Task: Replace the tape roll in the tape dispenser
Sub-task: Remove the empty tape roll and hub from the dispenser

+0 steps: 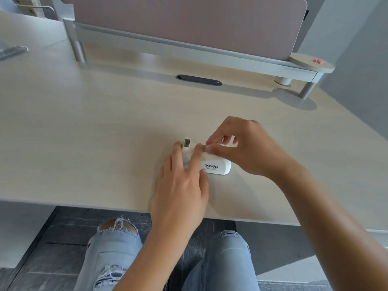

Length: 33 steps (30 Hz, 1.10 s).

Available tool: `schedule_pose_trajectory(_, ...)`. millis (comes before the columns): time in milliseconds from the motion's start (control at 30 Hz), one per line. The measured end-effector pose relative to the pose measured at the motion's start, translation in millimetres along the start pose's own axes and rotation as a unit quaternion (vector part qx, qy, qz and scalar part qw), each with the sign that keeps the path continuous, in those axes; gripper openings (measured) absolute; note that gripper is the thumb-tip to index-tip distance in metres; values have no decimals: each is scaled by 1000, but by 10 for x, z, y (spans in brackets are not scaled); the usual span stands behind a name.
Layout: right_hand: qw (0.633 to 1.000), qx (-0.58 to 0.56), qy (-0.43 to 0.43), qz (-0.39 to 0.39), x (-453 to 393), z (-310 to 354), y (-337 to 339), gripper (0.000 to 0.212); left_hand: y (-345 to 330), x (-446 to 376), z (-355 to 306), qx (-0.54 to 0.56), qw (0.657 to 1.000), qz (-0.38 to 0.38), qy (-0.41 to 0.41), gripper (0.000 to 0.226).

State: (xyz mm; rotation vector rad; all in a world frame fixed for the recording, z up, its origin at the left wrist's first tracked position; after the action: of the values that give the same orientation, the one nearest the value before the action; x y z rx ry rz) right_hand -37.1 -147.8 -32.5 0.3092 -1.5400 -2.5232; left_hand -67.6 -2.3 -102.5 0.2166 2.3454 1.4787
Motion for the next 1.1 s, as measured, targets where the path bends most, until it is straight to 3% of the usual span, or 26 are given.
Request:
schedule_pose_trajectory(167, 999, 9, 39, 6, 84, -32, 52, 10, -10, -2, 5, -1, 1000, 2, 6, 52)
schedule_pose_trajectory(300, 999, 7, 40, -31, 175, -76, 11, 6, -7, 3, 5, 1, 1000, -1, 9, 51)
schedule_pose_trajectory(733, 962, -221, 3, -158, 370, -263, 6, 3, 94, 29, -25, 24, 999, -39, 4, 57)
schedule_pose_trajectory(833, 940, -281, -1, -193, 413, -282, 62, 10, 227, 81, 21, 127, 985, -115, -7, 58)
schedule_pose_trajectory(967, 907, -370, -22, -199, 522, -307, 57, 8, 545, 182, -77, 242, 942, -227, -44, 37)
schedule_pose_trajectory(1033, 891, -410, -29, -193, 587, -307, 45, 11, 595, 121, -186, 335, 919, -203, -51, 28)
schedule_pose_trajectory(1100, 877, -441, -33, -189, 655, -296, 49, 11, 539, 18, -292, 446, 885, -131, -37, 24)
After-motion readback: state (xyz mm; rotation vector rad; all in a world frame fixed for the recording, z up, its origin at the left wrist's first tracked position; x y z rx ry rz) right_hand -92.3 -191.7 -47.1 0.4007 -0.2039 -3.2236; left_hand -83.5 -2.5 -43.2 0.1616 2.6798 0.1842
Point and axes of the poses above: each hand's wrist, its own x-axis away from the middle knuckle, its own y-axis out of the back of the hand, z = x × y, the point moved 8 cm from there along -x, towards the middle knuckle, and after that the axes turned 12 degrees about z, right-handed, at the moved point
